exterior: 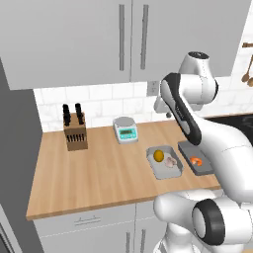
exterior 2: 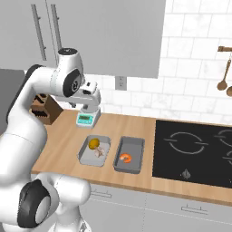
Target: Take the meat container that has the shrimp and place it on the second highest rack of the freezer. Then take the vegetable container that has the lemon and garlic and place it on the highest rack of the freezer.
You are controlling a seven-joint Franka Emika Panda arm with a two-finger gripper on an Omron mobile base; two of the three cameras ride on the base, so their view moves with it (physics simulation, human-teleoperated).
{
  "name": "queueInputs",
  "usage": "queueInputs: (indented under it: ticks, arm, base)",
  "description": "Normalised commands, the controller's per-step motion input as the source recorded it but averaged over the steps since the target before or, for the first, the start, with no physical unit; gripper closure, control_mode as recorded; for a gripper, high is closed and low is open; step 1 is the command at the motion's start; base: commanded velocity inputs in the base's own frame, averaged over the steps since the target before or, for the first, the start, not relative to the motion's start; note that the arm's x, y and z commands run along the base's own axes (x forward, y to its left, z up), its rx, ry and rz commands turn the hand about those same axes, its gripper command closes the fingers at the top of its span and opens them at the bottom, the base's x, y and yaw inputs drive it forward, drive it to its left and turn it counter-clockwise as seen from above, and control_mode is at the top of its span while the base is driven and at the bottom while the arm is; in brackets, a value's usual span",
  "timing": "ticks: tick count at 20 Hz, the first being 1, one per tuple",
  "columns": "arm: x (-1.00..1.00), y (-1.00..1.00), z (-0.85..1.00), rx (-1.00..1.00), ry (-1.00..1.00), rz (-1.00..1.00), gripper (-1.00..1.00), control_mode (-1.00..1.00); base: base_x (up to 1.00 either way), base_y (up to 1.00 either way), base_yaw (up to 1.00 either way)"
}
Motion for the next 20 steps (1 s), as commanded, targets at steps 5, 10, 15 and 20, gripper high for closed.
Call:
queueInputs:
  ticks: [5, 10, 15, 20]
  arm:
    - [-0.43, -0.05, -0.22, 0.00, 0.00, -0.12, -1.00, -1.00]
    - [-0.97, -0.62, -0.63, 0.00, 0.07, -0.40, -1.00, -1.00]
    - [-0.56, -0.94, -0.61, 0.00, 0.09, -0.49, -1.00, -1.00]
    - [-0.33, -0.98, -0.57, 0.01, 0.08, -0.50, -1.00, -1.00]
  base:
    - [0.00, 0.00, 0.00]
    - [0.00, 0.00, 0.00]
    - [0.00, 0.00, 0.00]
    - [0.00, 0.00, 0.00]
